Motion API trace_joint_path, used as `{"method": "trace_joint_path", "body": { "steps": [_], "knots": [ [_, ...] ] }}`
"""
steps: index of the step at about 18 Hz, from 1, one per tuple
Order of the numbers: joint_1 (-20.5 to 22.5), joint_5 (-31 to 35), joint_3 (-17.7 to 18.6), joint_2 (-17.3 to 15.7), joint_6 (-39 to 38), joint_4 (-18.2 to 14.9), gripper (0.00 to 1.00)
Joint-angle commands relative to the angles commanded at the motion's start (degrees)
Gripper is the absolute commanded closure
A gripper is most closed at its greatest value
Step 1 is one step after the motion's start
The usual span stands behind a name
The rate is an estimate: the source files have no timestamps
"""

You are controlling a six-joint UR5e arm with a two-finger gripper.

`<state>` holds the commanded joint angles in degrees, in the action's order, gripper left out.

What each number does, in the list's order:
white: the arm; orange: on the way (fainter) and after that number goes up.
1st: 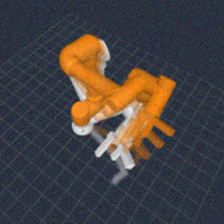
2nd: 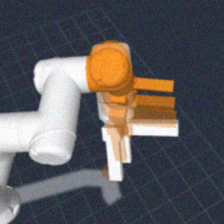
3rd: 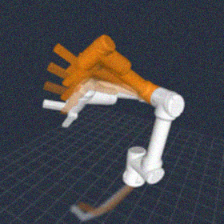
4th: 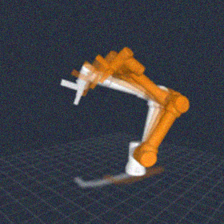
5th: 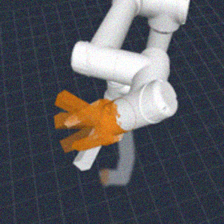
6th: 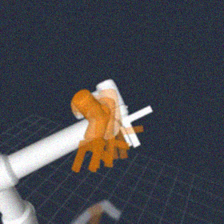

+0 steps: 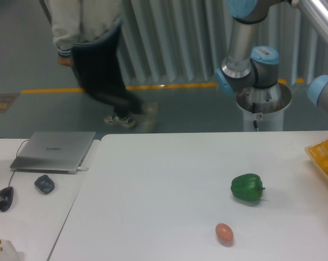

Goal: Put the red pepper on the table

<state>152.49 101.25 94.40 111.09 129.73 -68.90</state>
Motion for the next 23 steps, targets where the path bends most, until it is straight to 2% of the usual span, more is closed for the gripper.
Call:
{"method": "trace_joint_path", "body": {
  "steps": [3, 7, 9, 13, 20, 23],
  "knots": [
    [0.3, 0.0, -1.0, -0.4, 0.1, -0.8, 0.52],
    [0.9, -0.7, -6.3, -1.2, -0.1, -8.7, 0.52],
    [1.0, -1.2, -7.0, -1.5, -0.6, -9.3, 0.52],
    [0.4, -8.7, -10.7, -1.8, -11.1, -12.8, 0.52],
    [-4.0, -13.2, -11.2, -1.4, -33.5, -12.3, 0.52],
    [-5.7, -17.0, -10.9, -1.1, -41.8, -9.9, 0.51]
  ]
}}
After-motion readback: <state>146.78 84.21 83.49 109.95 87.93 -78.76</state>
